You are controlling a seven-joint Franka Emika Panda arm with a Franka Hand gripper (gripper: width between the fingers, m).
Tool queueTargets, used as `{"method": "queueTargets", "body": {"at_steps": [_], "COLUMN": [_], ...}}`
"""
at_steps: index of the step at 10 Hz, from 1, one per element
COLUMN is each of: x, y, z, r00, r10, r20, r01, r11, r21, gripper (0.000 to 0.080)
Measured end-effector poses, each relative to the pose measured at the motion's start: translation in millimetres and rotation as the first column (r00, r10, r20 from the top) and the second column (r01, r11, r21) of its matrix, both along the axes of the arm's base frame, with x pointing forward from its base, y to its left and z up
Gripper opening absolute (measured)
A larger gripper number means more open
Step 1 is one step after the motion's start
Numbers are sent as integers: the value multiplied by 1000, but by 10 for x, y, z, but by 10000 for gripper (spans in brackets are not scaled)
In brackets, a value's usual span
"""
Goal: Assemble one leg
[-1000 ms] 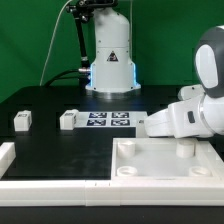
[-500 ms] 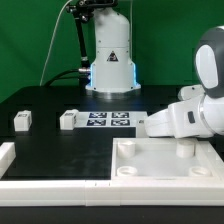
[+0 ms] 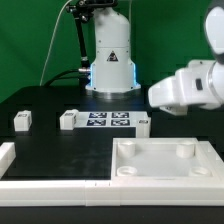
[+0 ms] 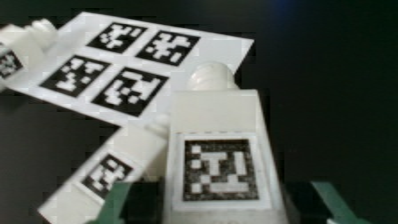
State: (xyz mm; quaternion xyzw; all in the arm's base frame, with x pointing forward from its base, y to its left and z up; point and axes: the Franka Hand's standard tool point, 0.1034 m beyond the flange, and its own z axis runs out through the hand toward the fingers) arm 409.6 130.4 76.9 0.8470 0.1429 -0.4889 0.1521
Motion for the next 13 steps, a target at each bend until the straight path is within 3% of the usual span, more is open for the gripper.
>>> {"method": "queueTargets", "body": {"at_steps": [2, 4, 5, 8, 9, 11, 13], "x": [17, -45, 56, 150, 163, 251, 250], "y": [12, -10, 37, 43, -8, -30, 74], "z": [290, 239, 205, 183, 227, 268, 251], "r00": [999, 999, 991, 933, 910, 834, 725], "r10": [12, 17, 16, 2, -39, -79, -97], "r20": [39, 41, 131, 361, 413, 546, 682], "r01": [-12, -17, -23, -54, -12, -21, -101], "r11": [1000, 1000, 999, 990, 993, 985, 965], "r21": [4, 8, 48, 134, 121, 173, 244], "gripper": [291, 291, 291, 291, 291, 291, 291]}}
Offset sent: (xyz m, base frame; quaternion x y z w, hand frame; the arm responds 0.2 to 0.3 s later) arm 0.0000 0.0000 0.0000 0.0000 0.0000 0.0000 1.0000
